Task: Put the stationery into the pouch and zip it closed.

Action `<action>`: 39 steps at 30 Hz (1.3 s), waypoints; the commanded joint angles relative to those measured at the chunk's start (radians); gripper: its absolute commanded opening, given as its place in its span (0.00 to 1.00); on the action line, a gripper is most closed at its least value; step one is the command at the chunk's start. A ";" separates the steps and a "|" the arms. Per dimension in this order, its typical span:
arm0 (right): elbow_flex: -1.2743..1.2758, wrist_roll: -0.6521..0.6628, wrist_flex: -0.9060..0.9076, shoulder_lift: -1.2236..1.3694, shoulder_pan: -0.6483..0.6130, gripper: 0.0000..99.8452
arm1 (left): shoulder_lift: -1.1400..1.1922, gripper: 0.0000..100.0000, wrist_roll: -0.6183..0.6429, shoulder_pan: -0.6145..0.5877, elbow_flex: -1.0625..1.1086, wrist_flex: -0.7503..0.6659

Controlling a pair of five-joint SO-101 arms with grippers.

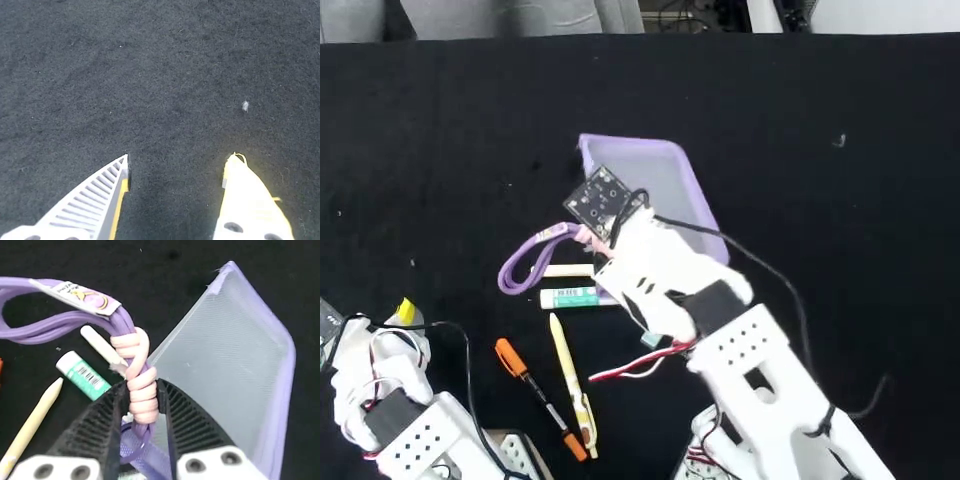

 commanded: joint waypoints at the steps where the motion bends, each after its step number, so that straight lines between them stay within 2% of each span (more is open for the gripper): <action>1: 0.076 -0.028 -0.163 -0.033 -0.011 0.01 | -0.005 0.30 -0.041 0.001 0.021 0.006; 7: 0.202 -0.155 -0.338 -0.033 -0.011 0.01 | -0.005 0.31 -0.055 0.028 0.021 0.008; 10: 0.249 -0.158 -0.420 -0.033 -0.011 0.01 | -0.005 0.31 -0.060 0.079 0.021 0.029; 16: 0.297 -0.187 -0.479 -0.033 -0.011 0.01 | -0.005 0.30 -0.180 0.179 0.021 0.034; 21: 0.334 -0.212 -0.554 -0.033 -0.011 0.01 | -0.006 0.30 -0.178 0.263 0.015 0.029; 30: 0.344 -0.210 -0.574 -0.033 -0.009 0.01 | -0.006 0.30 -0.175 0.472 -0.064 0.035; 35: 0.346 -0.206 -0.571 -0.033 -0.008 0.01 | -0.006 0.30 -0.173 0.634 -0.094 0.038; 39: 0.348 -0.204 -0.569 -0.033 -0.008 0.01 | -0.008 0.25 -0.115 0.753 -0.142 0.130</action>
